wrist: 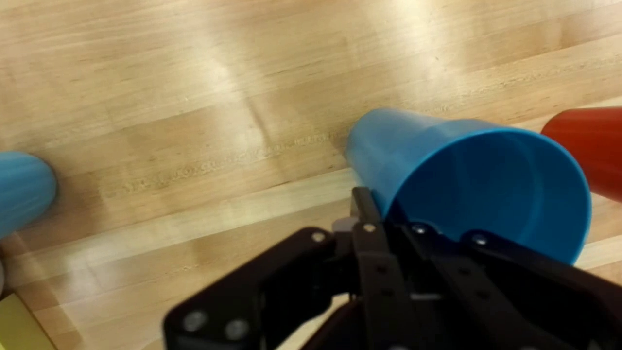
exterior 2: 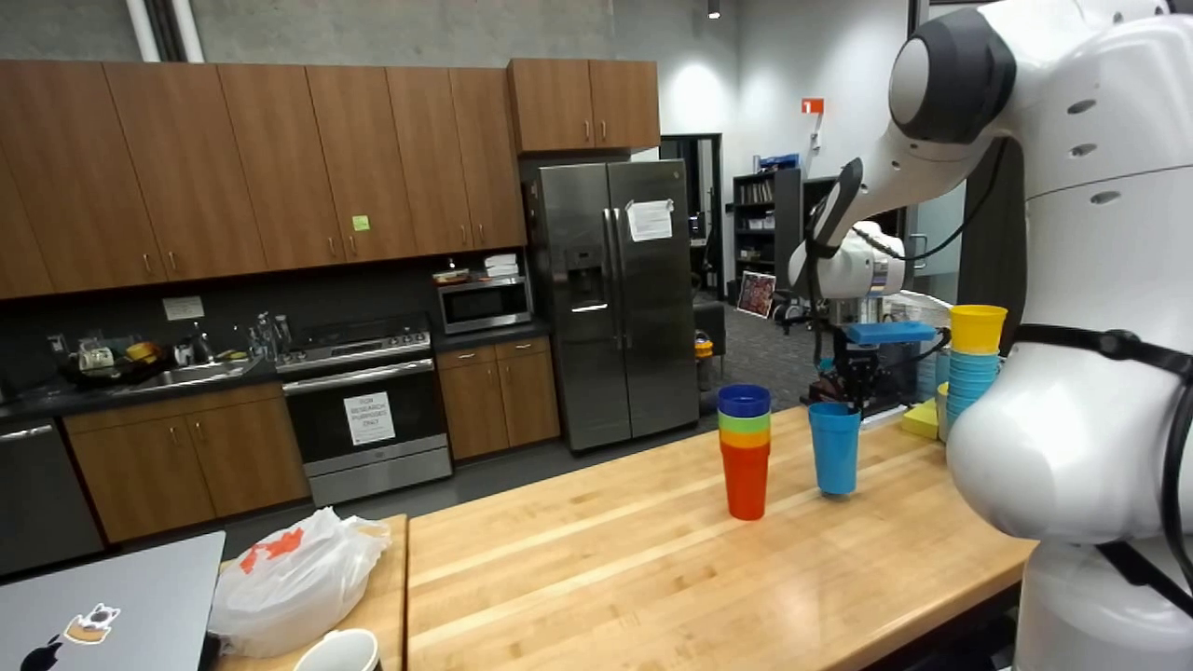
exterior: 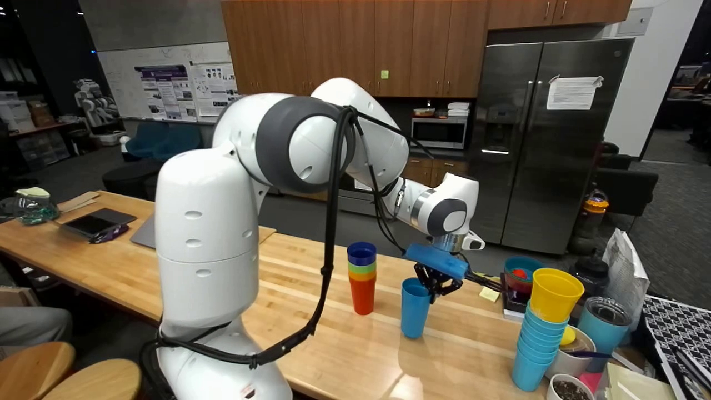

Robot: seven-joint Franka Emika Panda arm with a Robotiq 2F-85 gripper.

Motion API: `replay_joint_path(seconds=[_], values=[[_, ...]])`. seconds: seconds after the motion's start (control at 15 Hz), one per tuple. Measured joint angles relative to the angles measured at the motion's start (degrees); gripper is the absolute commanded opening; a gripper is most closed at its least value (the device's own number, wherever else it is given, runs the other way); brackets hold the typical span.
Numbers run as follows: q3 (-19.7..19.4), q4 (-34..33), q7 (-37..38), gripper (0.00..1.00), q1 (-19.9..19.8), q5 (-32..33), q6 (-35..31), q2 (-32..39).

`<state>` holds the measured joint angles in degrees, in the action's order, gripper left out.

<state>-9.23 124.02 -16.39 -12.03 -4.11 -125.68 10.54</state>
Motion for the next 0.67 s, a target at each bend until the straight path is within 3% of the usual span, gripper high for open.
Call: replay_joint_path(seconds=[0.6, 0.67], values=[[0.6, -0.2, 0.0, 0.01, 0.0, -0.7, -0.2, 1.7], [0.6, -0.2, 0.0, 0.3, 0.0, -0.7, -0.2, 1.7]])
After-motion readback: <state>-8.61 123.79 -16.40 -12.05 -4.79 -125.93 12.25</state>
